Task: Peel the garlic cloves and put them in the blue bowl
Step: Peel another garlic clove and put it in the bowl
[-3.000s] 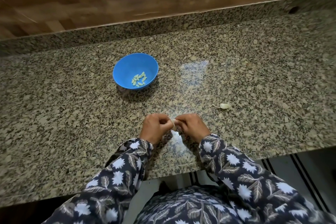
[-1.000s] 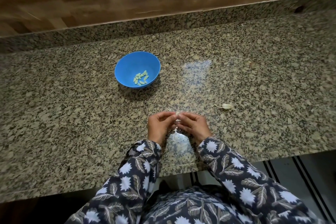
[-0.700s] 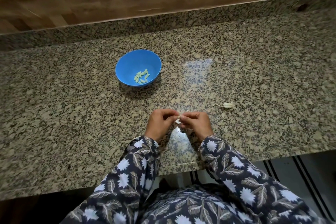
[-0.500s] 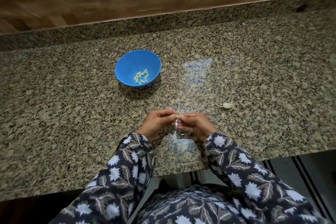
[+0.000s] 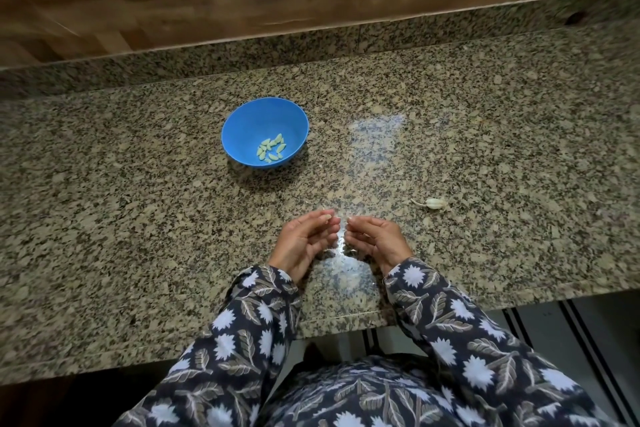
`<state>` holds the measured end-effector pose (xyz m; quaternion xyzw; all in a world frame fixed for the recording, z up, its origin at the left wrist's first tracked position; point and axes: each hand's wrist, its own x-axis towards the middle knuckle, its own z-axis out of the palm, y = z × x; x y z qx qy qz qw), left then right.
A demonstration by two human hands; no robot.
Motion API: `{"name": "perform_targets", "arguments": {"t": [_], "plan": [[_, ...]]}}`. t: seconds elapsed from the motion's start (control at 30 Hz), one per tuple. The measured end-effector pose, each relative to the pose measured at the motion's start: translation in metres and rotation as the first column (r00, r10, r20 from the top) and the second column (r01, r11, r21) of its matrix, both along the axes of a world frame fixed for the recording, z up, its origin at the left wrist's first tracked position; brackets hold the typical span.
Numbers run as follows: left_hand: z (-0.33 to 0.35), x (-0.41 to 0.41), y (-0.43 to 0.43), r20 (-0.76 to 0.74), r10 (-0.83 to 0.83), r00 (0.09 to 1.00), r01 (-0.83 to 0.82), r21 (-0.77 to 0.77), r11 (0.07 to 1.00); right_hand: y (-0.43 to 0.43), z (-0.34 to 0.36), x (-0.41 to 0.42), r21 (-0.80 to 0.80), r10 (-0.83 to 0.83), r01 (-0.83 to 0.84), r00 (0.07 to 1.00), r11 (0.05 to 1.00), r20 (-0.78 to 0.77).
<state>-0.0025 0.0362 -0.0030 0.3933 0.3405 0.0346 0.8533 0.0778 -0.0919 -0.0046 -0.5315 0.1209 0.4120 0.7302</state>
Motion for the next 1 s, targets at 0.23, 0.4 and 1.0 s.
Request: {"name": "perform_targets", "arguments": {"t": [0.23,0.4,1.0], "plan": [[0.005,0.002,-0.006,-0.031,-0.044,0.999,0.051,0.232,0.971,0.001,0.006,-0.001,0.087,-0.047,0.059,0.991,0.994,-0.128],[0.009,0.004,-0.008,-0.087,-0.075,0.993,0.108,0.479,0.871,0.000,0.002,0.000,0.037,0.032,-0.029,0.996,0.999,-0.080],[-0.002,0.000,-0.006,-0.266,-0.158,0.951,0.305,0.734,0.607,-0.002,0.002,-0.003,0.045,0.005,-0.006,1.000,0.999,0.023]]}}
